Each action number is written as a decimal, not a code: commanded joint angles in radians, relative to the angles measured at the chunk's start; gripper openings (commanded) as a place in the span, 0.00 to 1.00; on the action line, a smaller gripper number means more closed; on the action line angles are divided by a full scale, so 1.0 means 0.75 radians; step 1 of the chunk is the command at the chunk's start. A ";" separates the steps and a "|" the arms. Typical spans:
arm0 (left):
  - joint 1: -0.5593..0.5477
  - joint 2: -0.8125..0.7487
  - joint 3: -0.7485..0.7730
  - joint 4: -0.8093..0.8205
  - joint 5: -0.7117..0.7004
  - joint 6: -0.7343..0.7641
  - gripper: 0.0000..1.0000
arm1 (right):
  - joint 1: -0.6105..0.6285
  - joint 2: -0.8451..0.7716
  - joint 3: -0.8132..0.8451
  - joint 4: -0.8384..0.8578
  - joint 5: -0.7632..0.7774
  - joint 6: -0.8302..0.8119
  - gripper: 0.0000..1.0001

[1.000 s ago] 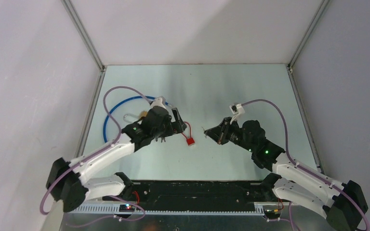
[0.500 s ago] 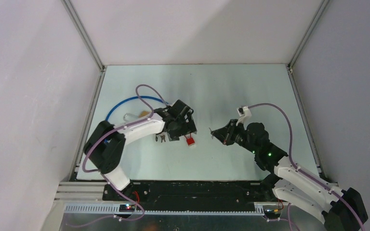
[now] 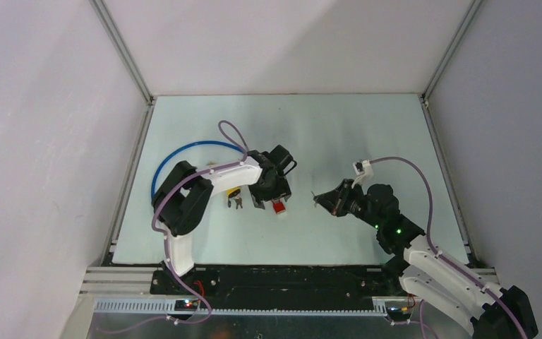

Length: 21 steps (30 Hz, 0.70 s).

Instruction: Unlock with the key

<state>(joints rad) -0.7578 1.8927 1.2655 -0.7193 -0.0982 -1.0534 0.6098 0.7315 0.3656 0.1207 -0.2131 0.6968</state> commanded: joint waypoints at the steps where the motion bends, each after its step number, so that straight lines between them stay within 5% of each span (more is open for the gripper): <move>1: -0.027 0.061 0.067 -0.074 -0.064 0.019 0.79 | -0.015 -0.029 -0.014 0.044 -0.036 0.024 0.00; 10: -0.036 0.140 0.098 -0.090 -0.056 0.014 0.68 | -0.022 -0.047 -0.041 0.070 -0.054 0.035 0.00; 21: 0.010 0.081 0.095 -0.083 -0.040 -0.039 0.33 | -0.004 -0.027 -0.107 0.217 -0.102 0.047 0.00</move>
<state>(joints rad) -0.7662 1.9575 1.3453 -0.8146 -0.1234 -1.0462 0.5976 0.7101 0.3103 0.1688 -0.2680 0.7197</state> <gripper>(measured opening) 0.390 0.010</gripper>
